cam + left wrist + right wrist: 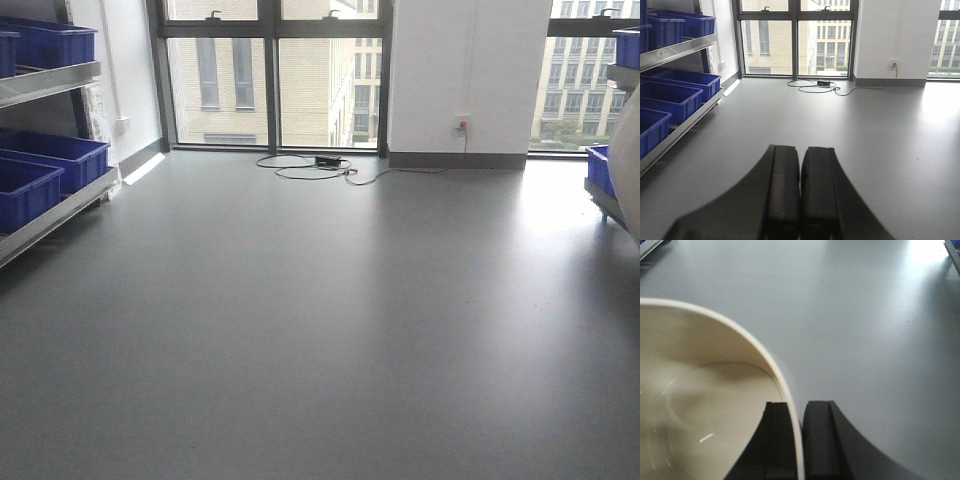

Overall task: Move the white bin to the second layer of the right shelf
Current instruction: 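Turn and drive toward the roller-track shelf with blue crates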

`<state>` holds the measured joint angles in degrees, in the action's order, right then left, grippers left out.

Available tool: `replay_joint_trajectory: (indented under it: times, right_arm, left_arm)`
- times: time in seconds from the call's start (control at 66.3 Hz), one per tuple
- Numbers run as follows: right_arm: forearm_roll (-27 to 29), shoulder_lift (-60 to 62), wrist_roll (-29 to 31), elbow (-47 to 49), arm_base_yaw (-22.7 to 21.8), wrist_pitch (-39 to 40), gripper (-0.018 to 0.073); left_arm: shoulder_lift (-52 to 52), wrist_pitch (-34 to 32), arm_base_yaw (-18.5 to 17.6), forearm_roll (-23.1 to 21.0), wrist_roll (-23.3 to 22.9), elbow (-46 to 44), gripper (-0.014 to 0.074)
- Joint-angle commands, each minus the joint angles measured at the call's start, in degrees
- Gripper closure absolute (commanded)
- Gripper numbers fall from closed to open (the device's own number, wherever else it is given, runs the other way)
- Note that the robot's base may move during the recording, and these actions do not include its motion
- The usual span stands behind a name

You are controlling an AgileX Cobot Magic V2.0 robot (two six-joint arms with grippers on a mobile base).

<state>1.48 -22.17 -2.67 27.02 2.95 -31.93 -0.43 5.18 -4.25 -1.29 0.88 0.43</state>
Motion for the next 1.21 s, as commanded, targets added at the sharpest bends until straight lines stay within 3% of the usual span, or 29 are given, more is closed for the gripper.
replay_joint_trajectory:
  times: [0.0,1.191]
  right_arm:
    - [0.17,-0.43,0.18,1.83,-0.38,5.53,0.0512]
    - [0.17,-0.43,0.18,1.83,-0.38,5.53,0.0512]
  left_arm:
    - [-0.92,-4.63,-0.57,-0.36,-0.17,2.11,0.0512]
    - [-0.92,-4.63,-0.57,-0.36,-0.17,2.11,0.0512]
